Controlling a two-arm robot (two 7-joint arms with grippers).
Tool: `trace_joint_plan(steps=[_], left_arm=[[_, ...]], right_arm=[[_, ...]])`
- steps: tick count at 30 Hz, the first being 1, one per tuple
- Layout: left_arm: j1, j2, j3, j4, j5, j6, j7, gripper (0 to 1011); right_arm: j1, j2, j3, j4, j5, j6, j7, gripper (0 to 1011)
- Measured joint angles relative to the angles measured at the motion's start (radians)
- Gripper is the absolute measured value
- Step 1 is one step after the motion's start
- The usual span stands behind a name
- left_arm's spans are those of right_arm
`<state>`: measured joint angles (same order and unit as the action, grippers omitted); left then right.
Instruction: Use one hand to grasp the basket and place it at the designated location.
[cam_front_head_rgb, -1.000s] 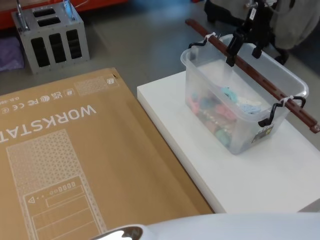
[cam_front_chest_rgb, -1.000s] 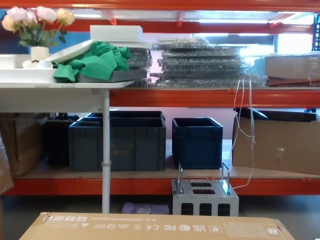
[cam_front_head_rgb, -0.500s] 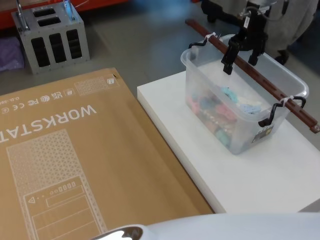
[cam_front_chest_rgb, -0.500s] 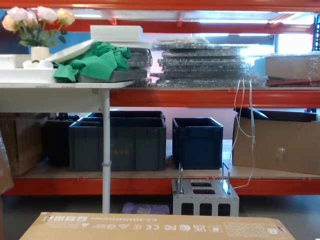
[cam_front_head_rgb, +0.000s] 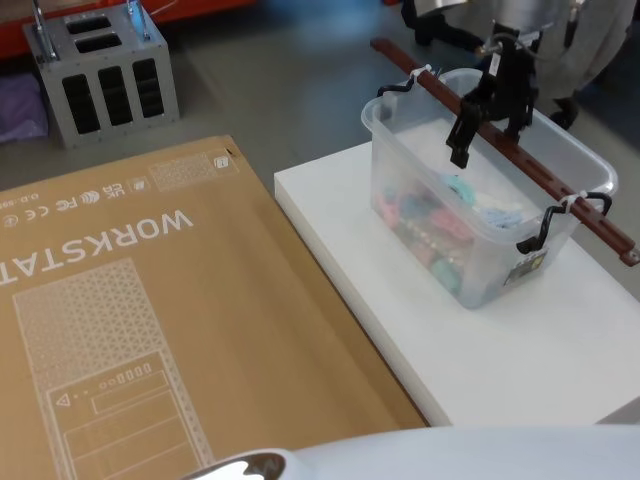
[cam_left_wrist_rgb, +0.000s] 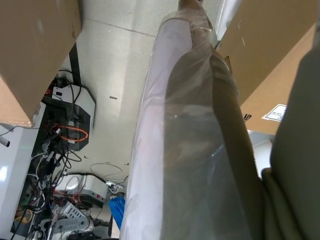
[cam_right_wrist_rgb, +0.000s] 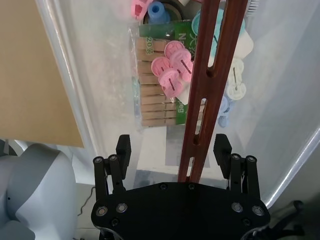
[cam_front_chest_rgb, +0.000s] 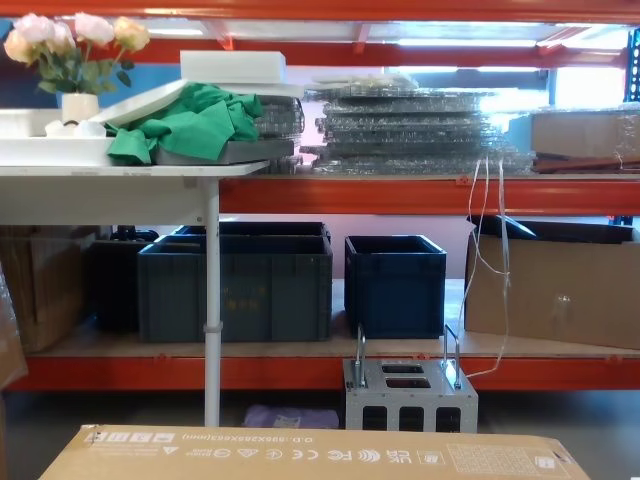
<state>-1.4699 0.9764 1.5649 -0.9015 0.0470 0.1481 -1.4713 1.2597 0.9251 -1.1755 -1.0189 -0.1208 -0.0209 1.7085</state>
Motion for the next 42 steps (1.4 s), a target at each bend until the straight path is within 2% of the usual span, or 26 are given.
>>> trace_joint_plan(steps=[17, 42], left_arm=[[0.000, 0.000, 0.000, 0.000, 0.000, 0.000, 0.000, 0], [0.000, 0.000, 0.000, 0.000, 0.000, 0.000, 0.000, 0]], right_arm=[[-0.024, 0.009, -0.010, -0.003, 0.001, 0.011, -0.015, 1000], [-0.051, 0.019, 0.002, 0.003, -0.001, 0.016, -0.026, 1000]])
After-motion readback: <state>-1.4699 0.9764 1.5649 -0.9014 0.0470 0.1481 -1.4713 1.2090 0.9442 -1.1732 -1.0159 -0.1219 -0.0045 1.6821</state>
